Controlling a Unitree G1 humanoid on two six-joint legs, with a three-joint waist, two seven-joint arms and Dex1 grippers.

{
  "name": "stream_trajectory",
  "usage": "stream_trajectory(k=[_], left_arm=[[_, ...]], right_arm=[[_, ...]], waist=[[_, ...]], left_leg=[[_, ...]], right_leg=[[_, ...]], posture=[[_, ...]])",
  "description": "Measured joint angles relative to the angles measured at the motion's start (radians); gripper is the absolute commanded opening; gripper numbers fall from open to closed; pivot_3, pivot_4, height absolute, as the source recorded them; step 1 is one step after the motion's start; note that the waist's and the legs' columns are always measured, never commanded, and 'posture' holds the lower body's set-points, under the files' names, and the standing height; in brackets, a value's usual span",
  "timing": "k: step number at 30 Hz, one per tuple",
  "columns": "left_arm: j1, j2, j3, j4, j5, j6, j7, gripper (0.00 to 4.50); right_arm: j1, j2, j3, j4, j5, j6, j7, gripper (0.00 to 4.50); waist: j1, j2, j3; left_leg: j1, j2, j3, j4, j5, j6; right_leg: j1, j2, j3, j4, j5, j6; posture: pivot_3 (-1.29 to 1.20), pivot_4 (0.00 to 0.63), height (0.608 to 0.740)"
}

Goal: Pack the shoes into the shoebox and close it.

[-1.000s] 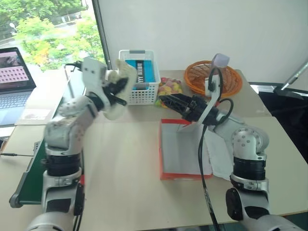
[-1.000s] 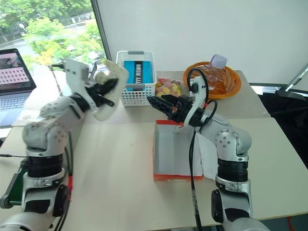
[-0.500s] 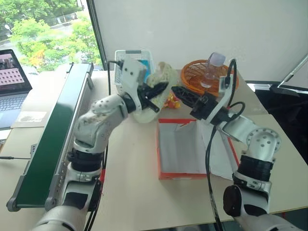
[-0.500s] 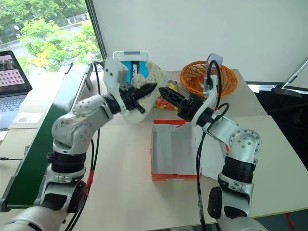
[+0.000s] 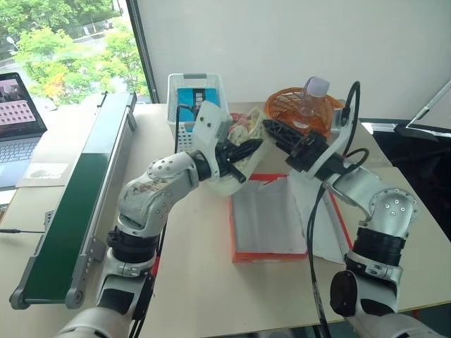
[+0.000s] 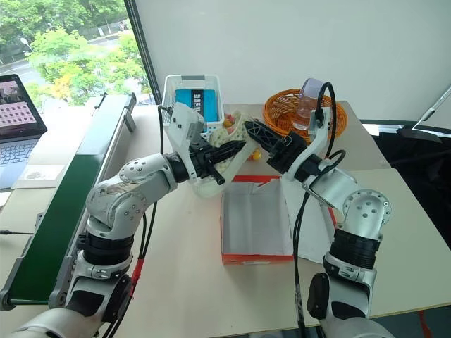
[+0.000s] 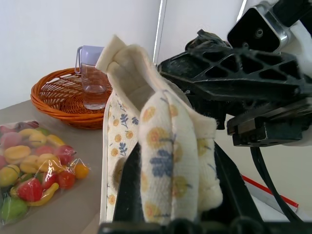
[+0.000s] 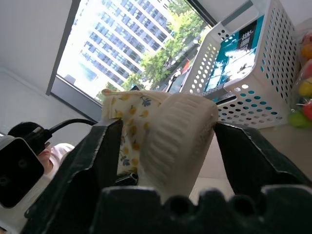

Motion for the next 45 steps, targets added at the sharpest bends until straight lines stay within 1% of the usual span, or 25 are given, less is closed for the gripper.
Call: stream_trajectory(k=[3,4,5,6,8,9,10,11,12,15,17,19,22,23,25,27,29,30,32,34,41,45], left_arm=[[-0.001,0.0,-0.002,0.002,0.002,0.0,-0.001,0.12],[-0.001,0.0,-0.003,0.002,0.002,0.0,-0.001,0.12],[-0.001,0.0,-0.003,0.002,0.003,0.0,0.0,0.12],[-0.001,0.003,-0.003,0.002,0.004,0.0,0.0,0.12],[-0.001,0.011,-0.002,0.002,0.003,0.005,-0.001,1.12],[-0.001,0.014,0.0,0.002,0.001,0.01,-0.001,1.3],[-0.001,0.016,0.008,0.002,-0.005,0.019,-0.003,1.78],[-0.001,0.017,0.023,0.002,-0.024,0.026,-0.008,2.09],[-0.001,0.028,0.035,-0.001,-0.042,0.034,-0.022,2.49],[-0.001,0.095,0.067,-0.003,-0.07,0.062,-0.056,3.51],[-0.001,0.142,0.084,0.0,-0.083,0.073,-0.086,3.53],[-0.001,0.206,0.117,0.014,-0.099,0.084,-0.124,3.53],[-0.002,0.255,0.151,0.052,-0.1,0.08,-0.147,3.53],[-0.002,0.261,0.152,0.065,-0.094,0.071,-0.151,3.53],[-0.001,0.266,0.152,0.092,-0.077,0.047,-0.154,3.53],[-0.001,0.265,0.149,0.101,-0.066,0.03,-0.154,3.53],[0.001,0.253,0.14,0.099,-0.059,0.013,-0.154,3.53],[0.011,0.244,0.129,0.094,-0.056,0.005,-0.155,3.53],[0.033,0.231,0.101,0.085,-0.053,-0.003,-0.156,3.53],[0.049,0.222,0.09,0.076,-0.051,-0.004,-0.155,3.53],[0.073,0.208,0.096,0.068,-0.037,-0.02,-0.13,3.53],[0.097,0.201,0.096,0.049,-0.036,-0.02,-0.114,3.53]], right_arm=[[-0.004,0.0,0.009,0.003,0.001,-0.009,0.003,1.36],[-0.007,0.0,0.012,0.003,0.001,-0.01,0.004,1.09],[-0.008,-0.001,0.014,0.004,0.001,-0.011,0.005,0.9],[-0.009,-0.001,0.018,0.006,0.001,-0.013,0.005,0.82],[-0.01,-0.002,0.024,0.012,0.0,-0.014,0.006,0.69],[-0.01,-0.002,0.027,0.014,-0.002,-0.014,0.006,0.67],[-0.01,-0.007,0.028,0.019,-0.004,-0.014,0.005,0.64],[-0.01,-0.013,0.029,0.021,-0.005,-0.014,0.006,0.62],[-0.01,-0.024,0.032,0.021,-0.008,-0.014,0.009,0.61],[-0.026,-0.089,0.031,0.047,-0.025,-0.015,0.024,0.59],[-0.055,-0.139,0.031,0.075,-0.047,-0.015,0.032,0.59],[-0.106,-0.223,0.027,0.114,-0.082,-0.014,0.045,0.59],[-0.18,-0.309,0.029,0.169,-0.114,0.002,0.052,0.59],[-0.207,-0.335,0.046,0.182,-0.136,0.015,0.054,0.59],[-0.279,-0.405,0.145,0.202,-0.236,0.059,0.051,0.59],[-0.345,-0.447,0.228,0.238,-0.306,0.122,0.048,0.59],[-0.407,-0.469,0.292,0.297,-0.338,0.202,0.092,0.59],[-0.428,-0.485,0.344,0.306,-0.349,0.241,0.151,0.59],[-0.461,-0.499,0.429,0.328,-0.364,0.322,0.244,0.59],[-0.465,-0.499,0.474,0.361,-0.388,0.357,0.304,0.59],[-0.506,-0.54,0.616,0.381,-0.474,0.421,0.491,0.59],[-0.501,-0.573,0.751,0.365,-0.549,0.416,0.593,0.59]], waist=[[-0.001,0.0,0.0],[-0.001,0.0,0.0],[0.0,0.0,0.0],[0.0,0.0,0.0],[0.0,0.0,0.0],[0.0,0.0,0.0],[0.0,0.0,0.0],[0.0,0.0,0.0],[0.0,0.0,0.0],[-0.001,0.001,0.0],[-0.001,0.002,0.001],[-0.001,0.004,0.003],[0.0,0.005,0.003],[0.0,0.005,0.003],[-0.002,0.006,0.004],[-0.001,0.006,0.004],[0.0,0.006,0.004],[0.001,0.006,0.004],[0.001,0.006,0.004],[0.002,0.006,0.004],[0.005,0.007,0.004],[0.005,0.007,0.004]], left_leg=[[0.0,0.0,0.0,0.0,0.0,0.0],[0.0,0.0,0.0,0.0,0.0,0.0],[0.0,0.0,0.0,0.0,0.0,0.0],[0.0,0.0,0.0,0.0,0.0,0.0],[0.0,0.0,0.0,0.0,0.0,0.0],[0.0,0.0,0.0,0.0,0.0,0.0],[0.0,0.0,0.0,0.0,0.0,0.0],[0.0,0.0,0.0,0.0,0.0,0.0],[0.0,0.0,0.0,0.0,0.0,0.0],[0.0,0.0,0.0,0.0,0.0,0.0],[0.0,0.0,0.0,0.0,0.0,0.0],[0.0,0.0,0.0,0.0,0.0,0.0],[0.0,0.0,0.0,0.0,0.0,0.0],[0.0,0.0,0.001,0.0,0.0,0.0],[0.0,0.0,0.001,0.0,0.0,0.0],[0.0,0.0,0.001,0.0,0.0,0.0],[-0.001,0.0,0.001,0.0,0.0,0.0],[-0.001,0.0,0.001,0.0,0.0,0.0],[-0.002,0.0,0.001,0.0,0.0,0.001],[-0.003,0.0,0.001,0.0,0.0,0.001],[-0.005,0.0,0.0,0.0,0.0,0.001],[-0.005,0.0,0.0,0.001,0.0,0.001]], right_leg=[[0.0,0.0,0.0,0.0,0.0,0.0],[0.0,0.0,0.0,0.0,0.0,0.0],[0.0,0.0,0.0,0.0,0.0,0.0],[0.0,0.0,0.0,0.0,0.0,0.0],[0.0,0.0,0.0,0.0,0.0,0.0],[0.0,0.0,0.0,0.0,0.0,0.0],[0.0,0.0,0.0,0.0,0.0,0.0],[0.0,0.0,0.0,0.0,0.0,0.0],[0.0,0.0,0.0,0.0,0.0,0.0],[0.0,0.0,0.0,0.0,0.0,0.0],[0.0,0.0,0.0,0.0,0.0,0.0],[0.0,0.0,0.0,0.0,0.0,0.0],[0.0,0.0,0.0,-0.001,0.0,0.0],[0.0,0.0,0.0,-0.001,0.0,0.0],[0.0,0.0,0.001,-0.001,0.0,0.0],[-0.001,0.0,0.001,-0.001,-0.001,0.0],[-0.001,0.0,0.001,-0.001,-0.001,0.0],[-0.001,0.0,0.001,-0.002,-0.001,0.0],[-0.001,0.0,0.001,-0.002,-0.001,0.0],[-0.002,-0.001,0.0,-0.002,-0.001,0.0],[-0.003,-0.001,0.0,-0.002,0.0,0.0],[-0.003,-0.001,0.0,-0.001,0.0,0.0]], posture=[[0.0,0.15,0.74],[0.0,0.15,0.74],[0.0,0.15,0.74],[0.0,0.15,0.74],[0.0,0.15,0.74],[0.0,0.15,0.74],[0.0,0.15,0.74],[0.0,0.15,0.74],[0.0,0.15,0.74],[0.0,0.15,0.74],[0.0,0.15,0.74],[0.0,0.15,0.74],[0.0,0.15,0.74],[0.0,0.15,0.74],[0.0,0.15,0.74],[0.0,0.15,0.74],[0.0,0.15,0.74],[0.0,0.15,0.74],[0.0,0.15,0.74],[0.0,0.15,0.74],[0.0,0.15,0.74],[0.0,0.15,0.74]])
